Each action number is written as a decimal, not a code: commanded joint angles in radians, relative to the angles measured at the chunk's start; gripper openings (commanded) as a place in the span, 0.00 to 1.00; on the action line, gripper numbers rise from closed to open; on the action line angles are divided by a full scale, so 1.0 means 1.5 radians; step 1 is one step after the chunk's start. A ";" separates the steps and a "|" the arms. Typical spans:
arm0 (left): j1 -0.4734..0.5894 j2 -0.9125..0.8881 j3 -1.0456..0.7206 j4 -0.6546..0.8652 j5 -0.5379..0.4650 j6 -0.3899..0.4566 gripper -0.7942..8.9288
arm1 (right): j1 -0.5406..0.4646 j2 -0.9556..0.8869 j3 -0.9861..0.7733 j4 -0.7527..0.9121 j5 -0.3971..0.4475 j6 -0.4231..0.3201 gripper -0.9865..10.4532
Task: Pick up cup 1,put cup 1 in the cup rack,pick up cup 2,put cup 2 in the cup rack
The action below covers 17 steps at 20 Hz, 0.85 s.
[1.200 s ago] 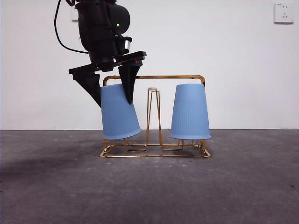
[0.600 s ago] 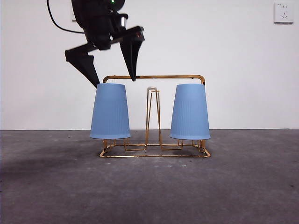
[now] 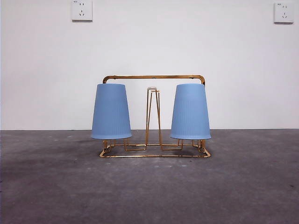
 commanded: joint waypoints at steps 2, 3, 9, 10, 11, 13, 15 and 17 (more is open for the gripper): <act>-0.022 -0.093 -0.005 0.001 0.009 0.020 0.32 | 0.000 0.004 -0.006 -0.016 0.001 0.003 0.30; -0.029 -0.117 -0.005 0.001 0.009 0.029 0.20 | 0.000 0.004 -0.006 -0.016 0.005 0.005 0.23; -0.048 -0.211 -0.005 0.001 0.009 0.035 0.07 | 0.000 0.004 -0.006 -0.016 0.005 0.012 0.08; -0.048 -0.218 -0.005 0.001 0.009 0.035 0.07 | 0.000 0.004 -0.006 -0.016 0.005 0.015 0.08; -0.048 -0.224 -0.005 0.001 0.009 0.035 0.08 | 0.000 0.004 -0.006 -0.016 0.008 0.016 0.08; -0.048 -0.229 -0.005 0.001 0.009 0.035 0.08 | 0.000 0.004 -0.005 -0.016 0.026 0.016 0.09; -0.048 -0.230 -0.005 0.001 0.009 0.035 0.08 | 0.000 0.004 -0.005 -0.015 0.047 0.016 0.09; -0.048 -0.229 -0.005 0.001 0.009 0.035 0.08 | 0.000 0.004 -0.005 -0.016 0.067 0.016 0.09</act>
